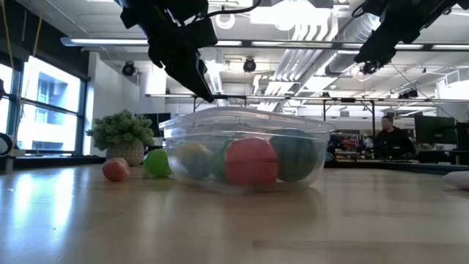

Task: Pick and placing Produce into tupperware
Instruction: Put the red cherry into the transparent bin

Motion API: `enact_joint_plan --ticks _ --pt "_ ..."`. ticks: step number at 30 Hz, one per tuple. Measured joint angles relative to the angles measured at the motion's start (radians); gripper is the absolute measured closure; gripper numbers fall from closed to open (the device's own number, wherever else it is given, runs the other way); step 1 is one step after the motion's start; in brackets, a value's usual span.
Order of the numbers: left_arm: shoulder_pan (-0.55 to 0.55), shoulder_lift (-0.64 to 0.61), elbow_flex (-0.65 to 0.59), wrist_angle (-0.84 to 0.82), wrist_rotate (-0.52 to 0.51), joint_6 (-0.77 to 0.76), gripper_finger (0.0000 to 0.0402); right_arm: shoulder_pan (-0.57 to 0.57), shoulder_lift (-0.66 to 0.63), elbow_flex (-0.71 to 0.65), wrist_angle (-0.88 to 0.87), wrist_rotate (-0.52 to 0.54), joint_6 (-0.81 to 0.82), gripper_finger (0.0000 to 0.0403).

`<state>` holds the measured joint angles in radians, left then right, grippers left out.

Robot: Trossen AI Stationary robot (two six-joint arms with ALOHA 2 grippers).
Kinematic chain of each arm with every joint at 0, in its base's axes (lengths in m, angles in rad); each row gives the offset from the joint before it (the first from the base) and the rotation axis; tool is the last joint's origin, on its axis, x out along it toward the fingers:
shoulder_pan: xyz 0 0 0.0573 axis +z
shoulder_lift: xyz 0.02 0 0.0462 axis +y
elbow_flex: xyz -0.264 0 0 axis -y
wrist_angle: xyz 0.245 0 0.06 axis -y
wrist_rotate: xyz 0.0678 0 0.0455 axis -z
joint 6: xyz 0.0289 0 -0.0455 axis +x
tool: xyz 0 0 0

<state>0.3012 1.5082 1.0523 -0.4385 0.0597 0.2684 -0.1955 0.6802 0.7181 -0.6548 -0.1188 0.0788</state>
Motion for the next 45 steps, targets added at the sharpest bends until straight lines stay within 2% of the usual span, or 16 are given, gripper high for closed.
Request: enact_joint_plan --ticks 32,45 --pt "0.0 0.001 0.0 -0.007 0.016 -0.003 0.027 0.0 0.0 0.0 0.0 0.0 0.0 0.0274" --pt "0.0 0.001 0.0 -0.092 0.103 -0.011 0.027 0.0 0.0 0.0 0.0 0.0 0.0 0.0274"
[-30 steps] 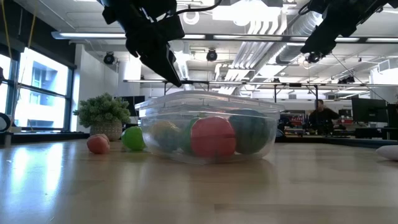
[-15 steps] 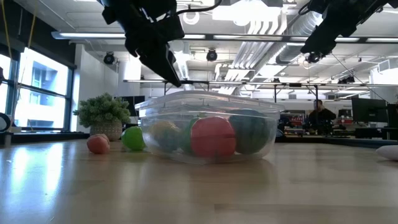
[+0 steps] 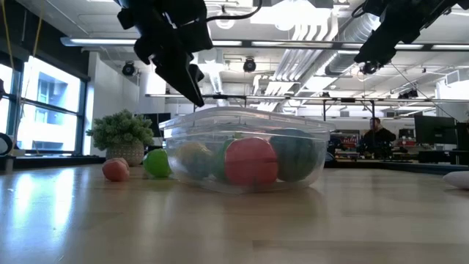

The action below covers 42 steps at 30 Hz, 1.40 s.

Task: Pick and placing Produce into tupperware
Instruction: Put the red cherry into the transparent bin

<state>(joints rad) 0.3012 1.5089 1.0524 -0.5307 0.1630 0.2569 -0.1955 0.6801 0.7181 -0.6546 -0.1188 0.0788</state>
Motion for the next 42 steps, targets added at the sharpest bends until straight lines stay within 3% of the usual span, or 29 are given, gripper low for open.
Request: enact_joint_plan --ticks 12,22,33,42 --pt "-0.013 -0.002 0.0 -0.066 0.036 -0.07 0.027 0.0 0.0 0.0 0.0 0.0 0.0 0.0274" --pt "-0.115 -0.002 0.0 -0.02 -0.115 -0.082 0.0271 0.0 0.0 0.0 0.0 0.0 0.0 0.0274" --pt "-0.111 0.023 -0.001 -0.028 -0.161 -0.149 0.0271 0.0 0.0 0.0 0.0 0.0 0.0 0.0274" --pt "-0.045 0.098 -0.001 -0.037 -0.179 -0.187 0.0271 0.0 0.0 0.0 0.0 0.0 0.0 0.0274"
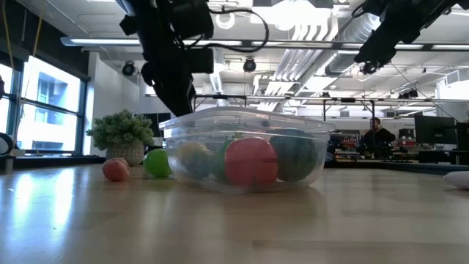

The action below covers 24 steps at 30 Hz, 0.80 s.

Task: Pick and placing Produce into tupperware
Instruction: Put the red cherry into the transparent bin

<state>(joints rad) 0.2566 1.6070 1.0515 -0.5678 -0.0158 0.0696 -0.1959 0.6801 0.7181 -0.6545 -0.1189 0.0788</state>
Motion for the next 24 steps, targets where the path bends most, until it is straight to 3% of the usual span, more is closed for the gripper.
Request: enact_joint_plan --ticks 9,24 --pt "0.04 0.088 0.0 -0.013 0.102 0.001 0.027 0.0 0.0 0.0 0.0 0.0 0.0 0.0274" --pt "0.038 0.152 0.0 -0.01 0.087 0.0 0.027 0.0 0.0 0.0 0.0 0.0 0.0 0.0274"
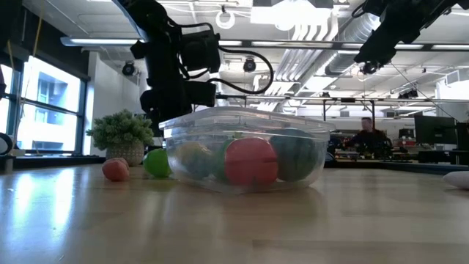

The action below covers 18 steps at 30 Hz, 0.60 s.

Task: Pick and placing Produce into tupperware
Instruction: Put the red cherry into the transparent bin

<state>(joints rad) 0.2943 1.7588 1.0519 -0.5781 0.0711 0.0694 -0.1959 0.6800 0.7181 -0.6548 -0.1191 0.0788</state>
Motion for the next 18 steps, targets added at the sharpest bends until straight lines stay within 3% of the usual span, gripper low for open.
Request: enact_joint_plan --ticks 18 --pt "0.0 0.001 0.0 0.001 -0.01 0.006 0.027 0.0 0.0 0.0 0.0 0.0 0.0 0.0274"
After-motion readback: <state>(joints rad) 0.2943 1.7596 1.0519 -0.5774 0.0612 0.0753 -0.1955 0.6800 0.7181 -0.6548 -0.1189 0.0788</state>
